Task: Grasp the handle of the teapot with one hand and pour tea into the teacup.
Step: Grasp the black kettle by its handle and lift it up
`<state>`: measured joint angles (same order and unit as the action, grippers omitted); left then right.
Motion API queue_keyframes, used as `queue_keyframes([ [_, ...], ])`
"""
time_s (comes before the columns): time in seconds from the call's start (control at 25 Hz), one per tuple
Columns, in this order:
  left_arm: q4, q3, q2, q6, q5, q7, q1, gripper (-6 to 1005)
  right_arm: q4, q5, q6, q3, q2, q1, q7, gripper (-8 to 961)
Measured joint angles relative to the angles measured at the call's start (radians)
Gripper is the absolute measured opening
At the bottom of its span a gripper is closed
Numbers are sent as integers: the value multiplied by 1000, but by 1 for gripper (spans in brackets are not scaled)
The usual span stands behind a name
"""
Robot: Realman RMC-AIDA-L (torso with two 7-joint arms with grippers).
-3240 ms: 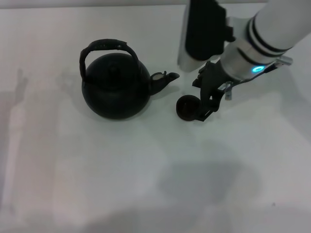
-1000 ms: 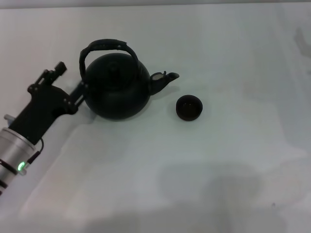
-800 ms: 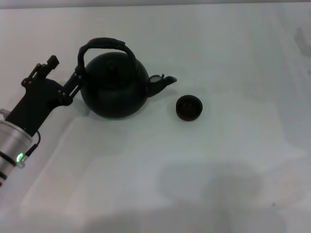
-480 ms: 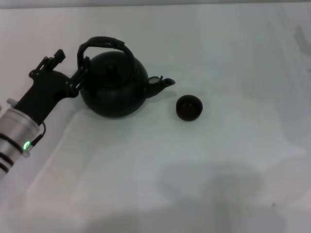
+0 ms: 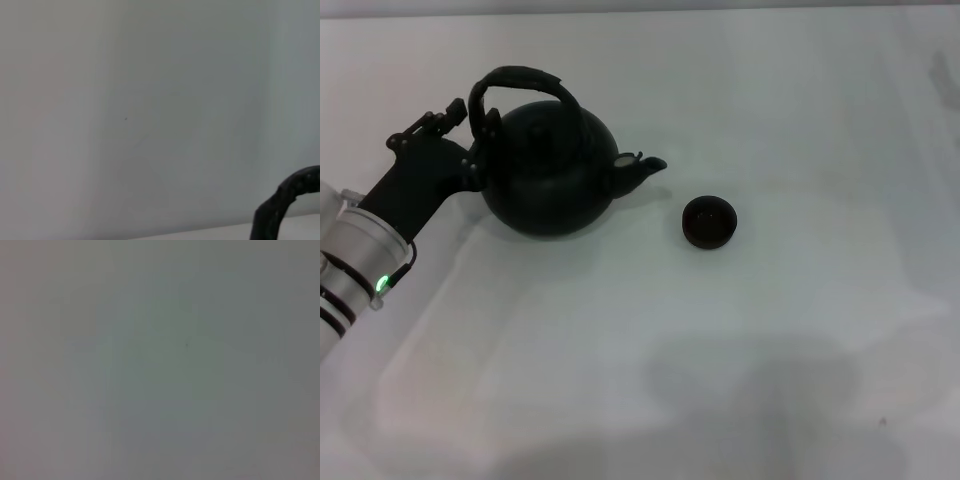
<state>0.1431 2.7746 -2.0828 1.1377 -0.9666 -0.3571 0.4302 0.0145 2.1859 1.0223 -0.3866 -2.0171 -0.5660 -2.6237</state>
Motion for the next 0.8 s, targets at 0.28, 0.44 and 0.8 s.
queue_keyframes([
  [0.28,2,3,1,-10,2,3,-2,266,3,2,-2,0,0,-1,0,845],
  [0.44,2,3,1,-2,4,4,2,156,3,6,-2,0,0,-2,1,845],
  [0.8,-4,2,3,74,3,8,6,117,10,6,-2,0,0,2,2,845],
])
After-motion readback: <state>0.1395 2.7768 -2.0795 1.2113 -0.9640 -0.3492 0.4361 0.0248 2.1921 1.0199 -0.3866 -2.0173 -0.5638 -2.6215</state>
